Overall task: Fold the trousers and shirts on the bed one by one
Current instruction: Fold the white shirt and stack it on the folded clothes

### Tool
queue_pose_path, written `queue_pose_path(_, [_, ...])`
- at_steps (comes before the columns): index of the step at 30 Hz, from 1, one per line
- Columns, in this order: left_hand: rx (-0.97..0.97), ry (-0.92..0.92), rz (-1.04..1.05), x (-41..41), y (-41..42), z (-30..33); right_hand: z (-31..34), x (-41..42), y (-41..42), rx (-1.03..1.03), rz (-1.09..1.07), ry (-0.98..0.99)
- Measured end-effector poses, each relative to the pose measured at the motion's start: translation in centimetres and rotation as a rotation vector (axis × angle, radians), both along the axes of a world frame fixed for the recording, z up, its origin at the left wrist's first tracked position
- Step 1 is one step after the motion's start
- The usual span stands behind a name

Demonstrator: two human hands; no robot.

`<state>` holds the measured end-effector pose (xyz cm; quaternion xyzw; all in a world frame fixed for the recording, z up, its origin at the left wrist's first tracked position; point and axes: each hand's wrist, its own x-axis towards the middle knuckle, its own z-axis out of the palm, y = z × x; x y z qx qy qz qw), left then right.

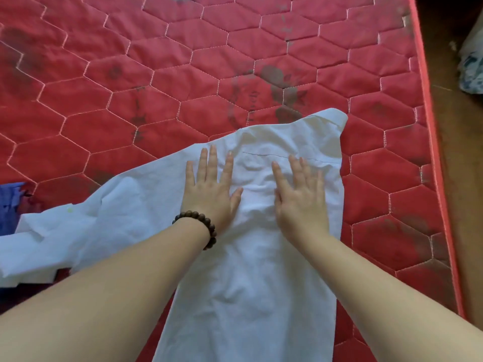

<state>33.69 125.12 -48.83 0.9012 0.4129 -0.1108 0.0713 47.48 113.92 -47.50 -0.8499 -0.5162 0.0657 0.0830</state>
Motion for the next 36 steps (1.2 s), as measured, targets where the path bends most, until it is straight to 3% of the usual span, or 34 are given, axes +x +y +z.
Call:
queue_pose_path(3, [-0.155,-0.051,0.091,-4.1,-0.5,0.0,-0.6,-5.1,1.2,-0.144,0.212,0.119])
queue_pose_path(5, [-0.161,-0.075,0.108,-7.0,-0.6,-0.3,-1.4,-7.2,1.4,-0.229,0.275,0.139])
queue_pose_path(8, [-0.084,0.007,0.103,-12.6,-0.3,-0.7,-1.6,-8.4,1.5,-0.293,0.253,0.093])
queue_pose_path(12, [0.128,0.163,0.115,-19.5,0.7,0.0,0.4,-10.1,3.5,-0.217,0.16,0.067])
queue_pose_path(15, [0.195,0.207,0.253,-22.7,2.3,1.5,1.6,-12.4,5.7,-0.162,0.267,0.029])
queue_pose_path(18, [0.114,0.116,0.359,-24.9,4.0,2.7,2.0,-15.4,8.2,-0.197,0.425,0.011])
queue_pose_path(22, [0.053,-0.039,0.164,-26.2,4.4,3.1,2.1,-19.5,11.9,-0.198,0.566,0.023])
queue_pose_path(26, [-0.008,-0.111,0.125,-27.0,4.1,2.9,1.4,-23.0,14.3,-0.247,0.718,0.025])
queue_pose_path(30, [0.017,-0.048,0.09,-28.1,4.5,2.7,1.5,-23.5,14.8,-0.207,0.708,-0.009])
queue_pose_path(33, [0.021,0.041,0.055,-29.2,5.0,2.9,2.6,-22.0,13.7,-0.122,0.567,0.116])
queue_pose_path(36, [0.051,-0.005,0.048,-30.3,5.5,3.7,4.2,-20.1,13.0,-0.045,0.422,0.213])
